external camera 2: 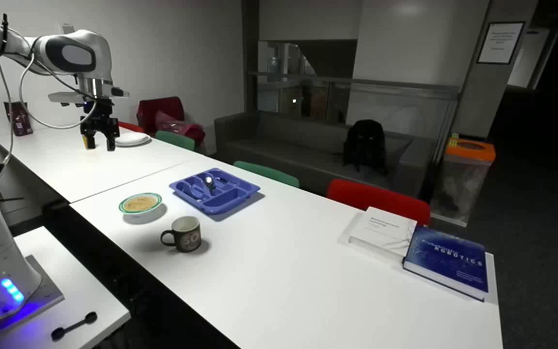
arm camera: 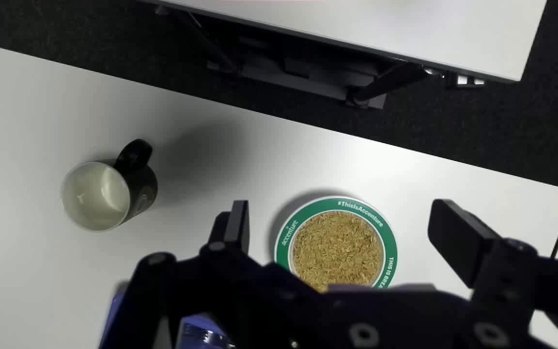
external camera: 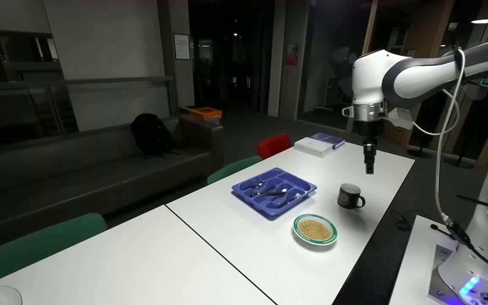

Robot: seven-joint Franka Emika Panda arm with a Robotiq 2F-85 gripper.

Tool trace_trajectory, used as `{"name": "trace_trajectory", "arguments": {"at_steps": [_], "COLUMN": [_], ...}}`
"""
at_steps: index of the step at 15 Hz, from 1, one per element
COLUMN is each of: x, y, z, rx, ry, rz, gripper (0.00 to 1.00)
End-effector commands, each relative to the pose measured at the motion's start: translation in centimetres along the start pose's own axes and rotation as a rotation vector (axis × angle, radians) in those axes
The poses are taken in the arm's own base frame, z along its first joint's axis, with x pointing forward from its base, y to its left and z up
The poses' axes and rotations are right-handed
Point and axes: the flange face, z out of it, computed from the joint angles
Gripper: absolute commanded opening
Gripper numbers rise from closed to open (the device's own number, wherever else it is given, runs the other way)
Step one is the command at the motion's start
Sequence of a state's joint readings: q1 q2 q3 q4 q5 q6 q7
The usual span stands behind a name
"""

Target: Pick up a silver spoon from the blue tray, stir the contents in the bowl using the spoon, place the spoon back on the tray

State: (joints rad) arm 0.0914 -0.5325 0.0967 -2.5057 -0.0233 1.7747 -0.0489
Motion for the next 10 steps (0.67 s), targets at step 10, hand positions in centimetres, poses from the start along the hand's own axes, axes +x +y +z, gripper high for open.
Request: {"name": "trace_trajectory", "arguments": {"at_steps": [10], "x": [10.5], "y": [1.3], "z": [-1.9], "rx": [-0.026], "ry": [0.103], "rz": [-0.146], "gripper": [1.0]}}
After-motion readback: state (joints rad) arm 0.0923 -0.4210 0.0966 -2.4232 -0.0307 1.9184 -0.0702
